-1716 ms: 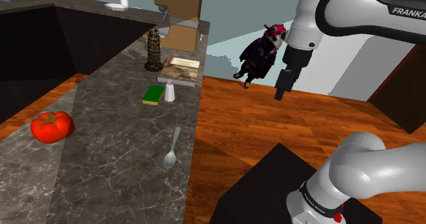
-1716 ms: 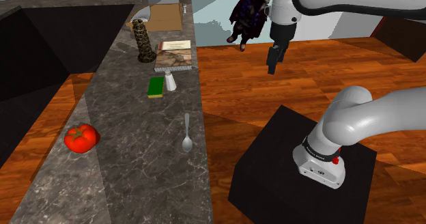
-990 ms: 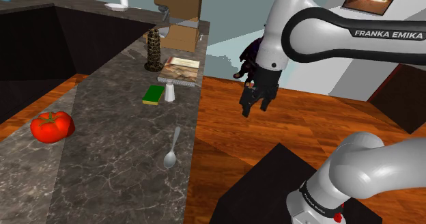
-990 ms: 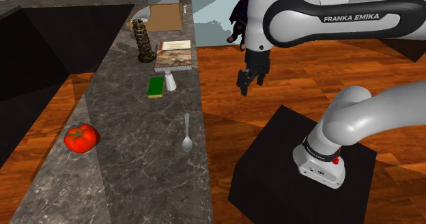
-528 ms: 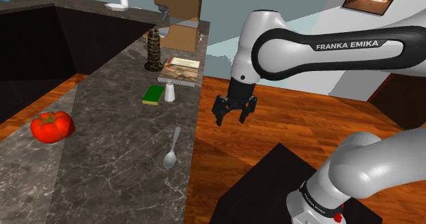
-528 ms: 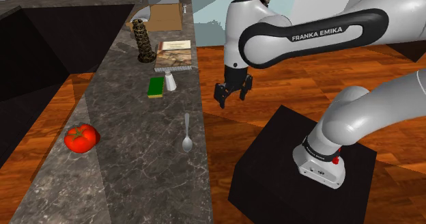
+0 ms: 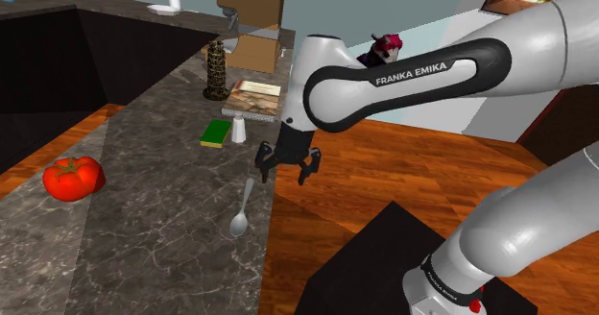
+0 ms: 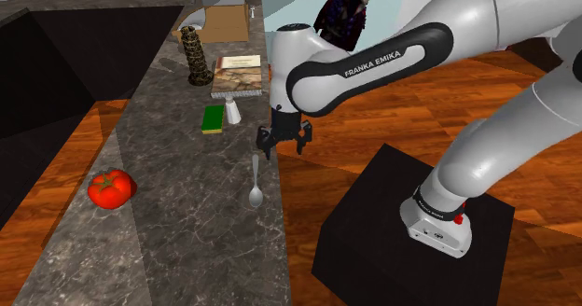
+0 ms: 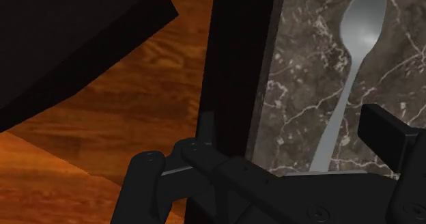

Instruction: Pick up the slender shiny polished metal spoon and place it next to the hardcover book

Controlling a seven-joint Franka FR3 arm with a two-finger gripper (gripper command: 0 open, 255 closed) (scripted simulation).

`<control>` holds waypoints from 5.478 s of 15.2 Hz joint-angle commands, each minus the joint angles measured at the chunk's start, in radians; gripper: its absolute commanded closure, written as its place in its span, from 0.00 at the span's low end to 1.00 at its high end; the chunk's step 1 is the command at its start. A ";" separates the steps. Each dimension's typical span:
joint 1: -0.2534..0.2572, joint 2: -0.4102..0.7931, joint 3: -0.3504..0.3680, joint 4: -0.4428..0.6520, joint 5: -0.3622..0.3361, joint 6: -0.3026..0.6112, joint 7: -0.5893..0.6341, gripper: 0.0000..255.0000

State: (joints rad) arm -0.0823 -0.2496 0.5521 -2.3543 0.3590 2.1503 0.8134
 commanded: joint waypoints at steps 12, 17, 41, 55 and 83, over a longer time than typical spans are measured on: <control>0.001 0.378 0.074 0.141 -0.202 0.267 0.358 0.00; 0.006 0.397 0.072 0.137 -0.215 0.287 0.367 0.00; -0.008 0.311 0.079 0.183 -0.164 0.167 0.347 1.00; -0.051 0.264 0.041 0.289 -0.144 0.008 0.281 1.00; -0.217 0.907 -0.192 1.210 -0.368 -0.384 -0.073 1.00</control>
State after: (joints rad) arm -0.3021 0.6118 0.3680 -1.2165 0.0006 1.7959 0.7511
